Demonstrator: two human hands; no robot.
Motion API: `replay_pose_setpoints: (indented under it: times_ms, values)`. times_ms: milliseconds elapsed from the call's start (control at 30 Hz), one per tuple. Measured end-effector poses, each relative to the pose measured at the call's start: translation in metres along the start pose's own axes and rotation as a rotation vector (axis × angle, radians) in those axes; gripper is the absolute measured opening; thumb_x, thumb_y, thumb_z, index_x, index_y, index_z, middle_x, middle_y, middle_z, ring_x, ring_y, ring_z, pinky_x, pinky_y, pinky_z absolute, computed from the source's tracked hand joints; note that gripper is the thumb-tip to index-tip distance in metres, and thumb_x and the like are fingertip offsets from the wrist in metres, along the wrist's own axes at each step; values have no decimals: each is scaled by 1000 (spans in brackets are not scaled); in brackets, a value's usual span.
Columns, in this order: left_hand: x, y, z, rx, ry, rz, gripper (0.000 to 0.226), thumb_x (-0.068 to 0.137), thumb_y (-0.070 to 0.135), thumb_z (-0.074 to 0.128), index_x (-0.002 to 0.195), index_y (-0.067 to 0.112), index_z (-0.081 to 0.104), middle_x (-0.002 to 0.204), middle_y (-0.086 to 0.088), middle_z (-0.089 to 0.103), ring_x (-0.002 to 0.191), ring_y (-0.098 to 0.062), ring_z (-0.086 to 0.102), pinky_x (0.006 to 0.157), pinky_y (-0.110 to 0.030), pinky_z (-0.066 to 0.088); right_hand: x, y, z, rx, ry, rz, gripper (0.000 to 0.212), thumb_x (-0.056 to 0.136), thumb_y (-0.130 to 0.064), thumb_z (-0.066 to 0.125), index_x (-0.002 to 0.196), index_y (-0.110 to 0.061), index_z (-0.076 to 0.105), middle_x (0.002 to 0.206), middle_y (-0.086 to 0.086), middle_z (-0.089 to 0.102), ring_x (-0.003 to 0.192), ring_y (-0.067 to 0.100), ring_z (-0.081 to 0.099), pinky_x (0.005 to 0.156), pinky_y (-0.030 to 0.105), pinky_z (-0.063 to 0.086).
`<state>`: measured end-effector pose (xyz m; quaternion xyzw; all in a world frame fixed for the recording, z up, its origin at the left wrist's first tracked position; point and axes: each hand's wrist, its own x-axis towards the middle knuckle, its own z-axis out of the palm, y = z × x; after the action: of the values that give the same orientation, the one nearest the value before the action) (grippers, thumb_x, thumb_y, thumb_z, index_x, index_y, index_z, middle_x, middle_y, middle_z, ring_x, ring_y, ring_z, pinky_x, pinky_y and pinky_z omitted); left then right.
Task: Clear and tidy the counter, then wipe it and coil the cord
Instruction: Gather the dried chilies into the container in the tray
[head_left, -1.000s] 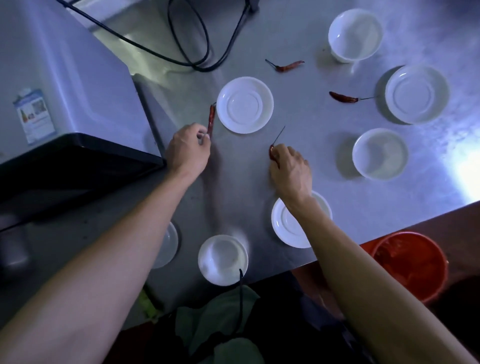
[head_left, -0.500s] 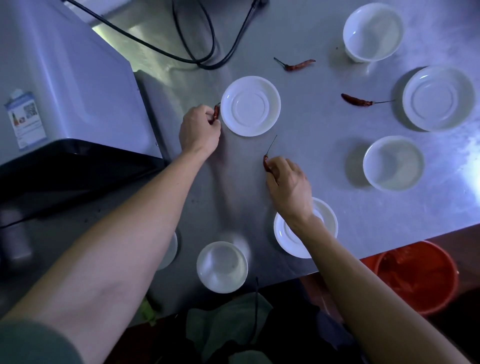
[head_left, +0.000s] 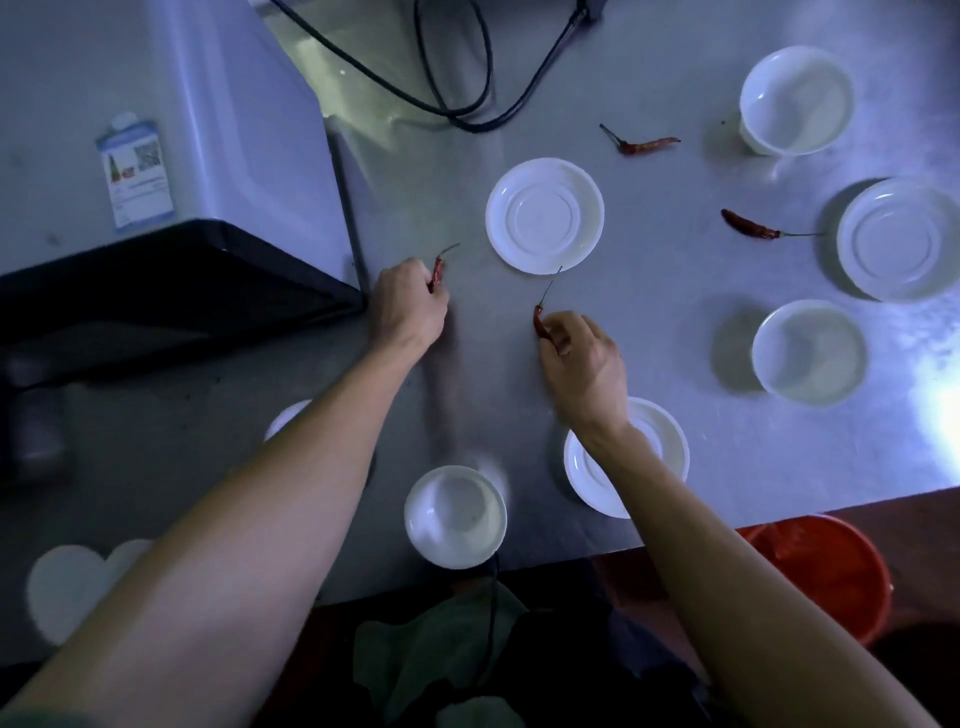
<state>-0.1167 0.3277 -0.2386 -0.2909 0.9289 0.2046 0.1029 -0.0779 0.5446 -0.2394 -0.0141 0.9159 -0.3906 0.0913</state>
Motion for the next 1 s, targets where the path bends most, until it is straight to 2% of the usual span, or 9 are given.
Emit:
replay_pose_setpoints:
  times_ms: [100, 200, 333, 467, 533, 600, 700, 833, 1000]
  values:
    - [-25, -19, -3, -109, -10, -35, 26, 93, 34, 59, 85, 12, 70, 87, -8, 73, 84, -33, 67, 74, -41, 56, -6, -10, 9, -11, -46, -37, 4, 92, -19, 61, 94, -22, 63, 82, -15, 53, 77, 19, 56, 63, 32, 47]
    - [-55, -44, -8, -139, -10, -8, 26, 94, 34, 56, 84, 13, 68, 85, -8, 73, 85, -33, 66, 74, -41, 55, -17, -24, 16, -22, -94, -125, 8, 90, -15, 63, 97, -17, 67, 86, -7, 60, 80, 22, 59, 66, 31, 45]
    - [-92, -85, -16, -77, 4, 44, 17, 92, 29, 55, 87, 15, 63, 89, -9, 71, 87, -36, 63, 68, -35, 44, -42, -53, 29, -30, -135, -237, 15, 88, -6, 64, 101, -8, 70, 93, 9, 68, 84, 31, 62, 70, 40, 51]
    - [-125, -126, -33, -142, 72, 31, 12, 88, 25, 59, 86, 15, 65, 85, -6, 70, 81, -30, 64, 64, -31, 36, -77, -81, 43, -47, -209, -324, 15, 88, -3, 62, 101, -4, 69, 95, 11, 67, 84, 34, 62, 71, 47, 51]
    - [-141, -146, -44, -161, 104, 12, 11, 88, 22, 59, 91, 17, 67, 90, -4, 72, 85, -29, 65, 66, -32, 41, -97, -94, 48, -56, -242, -384, 15, 89, -2, 61, 102, -4, 68, 95, 11, 67, 83, 32, 62, 70, 47, 52]
    - [-161, -168, -55, -179, 115, -15, 14, 86, 20, 59, 96, 21, 69, 96, -3, 72, 90, -29, 66, 73, -36, 51, -119, -109, 52, -70, -249, -440, 16, 89, -2, 61, 103, -4, 69, 96, 11, 68, 84, 31, 63, 71, 46, 52]
    - [-198, -206, -69, -201, 138, -19, 17, 86, 19, 59, 100, 23, 68, 98, 1, 72, 92, -28, 65, 80, -41, 53, -155, -130, 60, -63, -246, -488, 17, 88, -2, 62, 103, -5, 70, 97, 11, 68, 86, 31, 63, 74, 46, 52]
    - [-253, -268, -88, -200, 242, -14, 14, 89, 25, 59, 99, 18, 66, 98, -2, 70, 90, -30, 64, 71, -39, 52, -209, -158, 77, -33, -262, -562, 17, 87, -2, 65, 102, -6, 71, 94, 10, 69, 83, 30, 64, 72, 47, 53]
    - [-320, -347, -116, -198, 321, -90, 14, 92, 30, 60, 94, 18, 67, 95, 1, 73, 90, -26, 66, 70, -38, 53, -272, -196, 111, -8, -310, -663, 14, 88, -6, 64, 100, -10, 71, 95, 6, 70, 82, 24, 64, 71, 43, 54]
